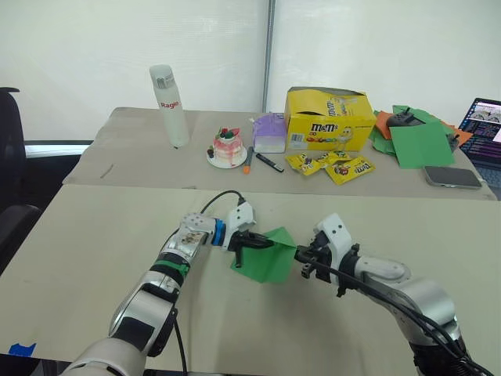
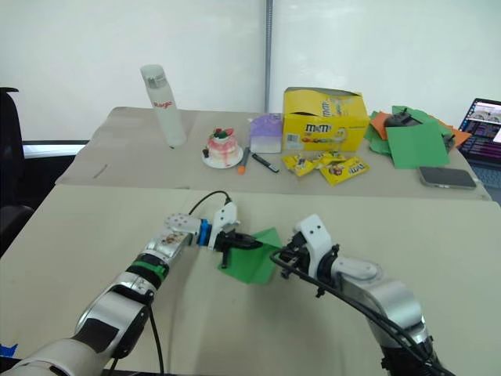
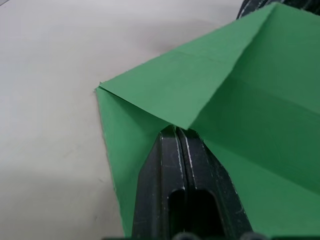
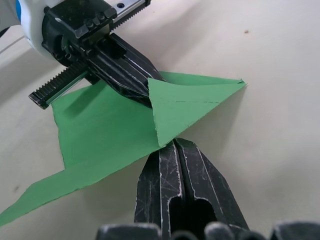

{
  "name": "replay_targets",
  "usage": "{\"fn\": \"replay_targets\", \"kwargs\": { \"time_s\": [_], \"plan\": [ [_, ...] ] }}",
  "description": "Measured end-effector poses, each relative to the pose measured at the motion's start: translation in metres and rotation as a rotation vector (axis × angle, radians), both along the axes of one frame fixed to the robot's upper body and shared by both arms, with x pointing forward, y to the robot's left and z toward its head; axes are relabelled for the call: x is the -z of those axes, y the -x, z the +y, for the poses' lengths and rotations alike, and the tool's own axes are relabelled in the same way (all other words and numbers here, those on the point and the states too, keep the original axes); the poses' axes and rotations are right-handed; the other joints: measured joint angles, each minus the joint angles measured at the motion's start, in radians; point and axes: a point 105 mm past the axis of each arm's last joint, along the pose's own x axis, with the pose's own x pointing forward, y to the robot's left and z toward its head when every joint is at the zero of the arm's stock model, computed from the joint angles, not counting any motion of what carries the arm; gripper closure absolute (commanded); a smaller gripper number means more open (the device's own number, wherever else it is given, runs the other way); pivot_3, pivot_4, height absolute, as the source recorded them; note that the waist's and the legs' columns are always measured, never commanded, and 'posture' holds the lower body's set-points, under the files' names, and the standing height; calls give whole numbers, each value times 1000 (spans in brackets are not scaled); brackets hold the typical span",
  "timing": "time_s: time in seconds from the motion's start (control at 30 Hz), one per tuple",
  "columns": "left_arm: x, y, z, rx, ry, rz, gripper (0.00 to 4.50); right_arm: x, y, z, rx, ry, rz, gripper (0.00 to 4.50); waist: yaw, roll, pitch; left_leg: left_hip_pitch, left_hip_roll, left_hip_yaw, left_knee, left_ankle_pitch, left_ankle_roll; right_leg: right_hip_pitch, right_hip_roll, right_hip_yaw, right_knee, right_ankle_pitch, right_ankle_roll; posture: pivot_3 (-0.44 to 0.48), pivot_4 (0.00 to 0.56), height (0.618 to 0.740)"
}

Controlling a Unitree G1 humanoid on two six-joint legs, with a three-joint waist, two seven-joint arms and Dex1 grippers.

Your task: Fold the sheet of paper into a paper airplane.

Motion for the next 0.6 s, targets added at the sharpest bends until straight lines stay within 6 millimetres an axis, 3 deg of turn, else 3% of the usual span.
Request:
{"fn": "replay_targets", "kwargs": {
  "time_s": [0.37, 0.6],
  "plan": [
    [-9, -23, 14, -239, 112, 161, 4460, 4, 2, 0, -8, 14, 12, 4500, 0, 0, 0, 0, 0, -1, 0, 0, 0, 0, 0, 0, 0, 0, 0, 0, 150, 738],
    [-25, -18, -11, -202, 204, 214, 4460, 4, 2, -1, -11, 18, 13, 4500, 2, 0, 0, 0, -1, -1, 1, 0, 0, 0, 0, 0, 1, 0, 0, 0, 150, 738]
  ]
}}
